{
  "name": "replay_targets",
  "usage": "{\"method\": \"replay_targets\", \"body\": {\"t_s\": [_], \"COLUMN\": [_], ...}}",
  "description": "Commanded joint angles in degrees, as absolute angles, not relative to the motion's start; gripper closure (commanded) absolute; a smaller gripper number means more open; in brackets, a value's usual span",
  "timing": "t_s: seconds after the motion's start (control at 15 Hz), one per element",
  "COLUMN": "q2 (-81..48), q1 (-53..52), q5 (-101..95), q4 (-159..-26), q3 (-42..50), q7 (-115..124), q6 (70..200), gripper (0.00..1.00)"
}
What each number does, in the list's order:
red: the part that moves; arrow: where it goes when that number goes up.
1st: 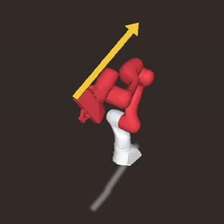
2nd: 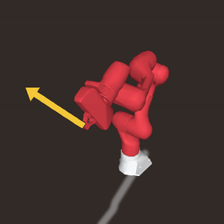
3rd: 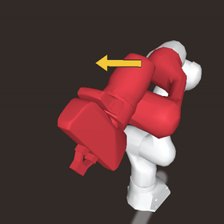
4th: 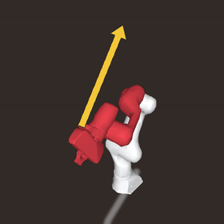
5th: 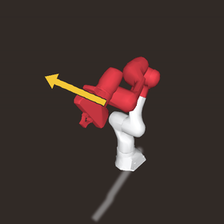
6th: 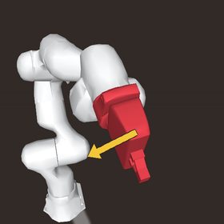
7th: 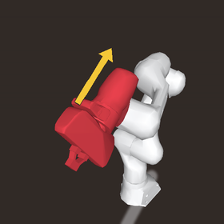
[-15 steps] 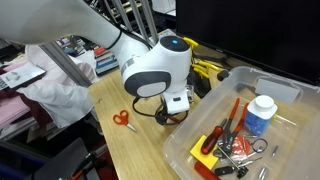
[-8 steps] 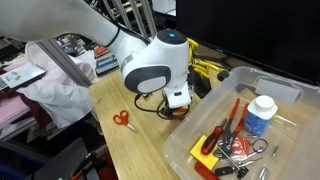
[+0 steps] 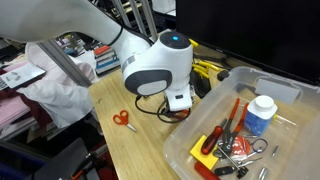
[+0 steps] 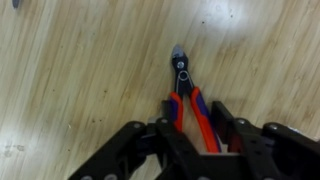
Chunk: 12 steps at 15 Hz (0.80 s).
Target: Put the orange pliers from the table into the clear plastic container
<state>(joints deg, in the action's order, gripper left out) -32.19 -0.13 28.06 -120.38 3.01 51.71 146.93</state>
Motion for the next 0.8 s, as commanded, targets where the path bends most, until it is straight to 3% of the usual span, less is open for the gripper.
{"method": "replay_targets", "body": {"t_s": [0.0,0.73], "q2": [-30.9,-18.3], "q1": [2.1,2.3], "q5": [30.3,34.3], "q4": [-122.0,-129.4], "q3": [1.5,-2.6], "q7": [48.1,34.6], "q6": [149.5,148.5], "gripper": [0.82,0.82]}}
